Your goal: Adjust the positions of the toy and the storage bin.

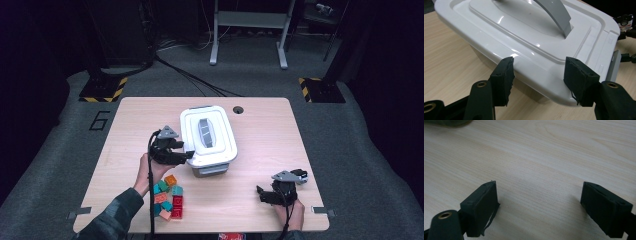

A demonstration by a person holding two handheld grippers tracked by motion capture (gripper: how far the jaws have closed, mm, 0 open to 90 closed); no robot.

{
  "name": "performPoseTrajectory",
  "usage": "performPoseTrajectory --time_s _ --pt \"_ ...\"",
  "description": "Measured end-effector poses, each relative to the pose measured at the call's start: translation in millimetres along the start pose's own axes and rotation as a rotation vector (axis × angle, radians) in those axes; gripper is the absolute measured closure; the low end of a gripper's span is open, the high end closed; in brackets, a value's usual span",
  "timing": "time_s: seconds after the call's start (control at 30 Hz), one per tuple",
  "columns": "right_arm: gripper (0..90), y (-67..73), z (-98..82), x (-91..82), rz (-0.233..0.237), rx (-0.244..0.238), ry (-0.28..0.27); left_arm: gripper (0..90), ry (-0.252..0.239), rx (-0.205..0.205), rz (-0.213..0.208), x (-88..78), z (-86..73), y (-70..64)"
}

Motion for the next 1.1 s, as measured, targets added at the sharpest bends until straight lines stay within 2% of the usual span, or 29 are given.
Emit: performPoseTrajectory --time_s 0.2,0.3,0.4,0.6,0.73,0.97,1.1 --pt "13.5 0.2 -0.1 -0.2 0.0 0.004 0.001 38.0 -0.006 0.031 0.011 9.4 8.7 -15.8" --pt "13.5 0.2 -0.1 -0.1 0.002 0.006 0.001 35.4 0.002 0.052 0.024 10.2 10.1 -15.7" --pt "13.6 0.2 -0.1 -0.1 0.002 0.006 0.0 28.6 -0.01 0.039 0.046 7.2 9.6 -13.0" --pt "13.5 -0.1 0.0 0.1 0.005 0.004 0.0 17.9 -0.02 0.012 0.093 -8.2 1.9 5.7" --pt "13.4 0.1 0.1 0.1 0.007 0.007 -0.001 14.1 -0.037 -0.013 0.135 -20.2 -8.6 21.3" --pt "13.3 -0.1 0.0 0.2 0.003 0.005 0.0 6.7 -0.008 -0.053 0.202 -32.2 -39.9 57.1" --pt "13.3 -0.1 0.0 0.2 0.002 0.005 0.0 4.6 -0.005 -0.112 0.238 -32.3 -62.7 79.1"
Point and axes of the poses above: each handheld gripper's, and its own axes: x roughly forward along the jaws, z roughly out of its top, y roughly to its left, the point moved 3 cm from there along x, roughly forward along the jaws, and after that the axes turned 3 degrees about y, right-handed, at the moved point
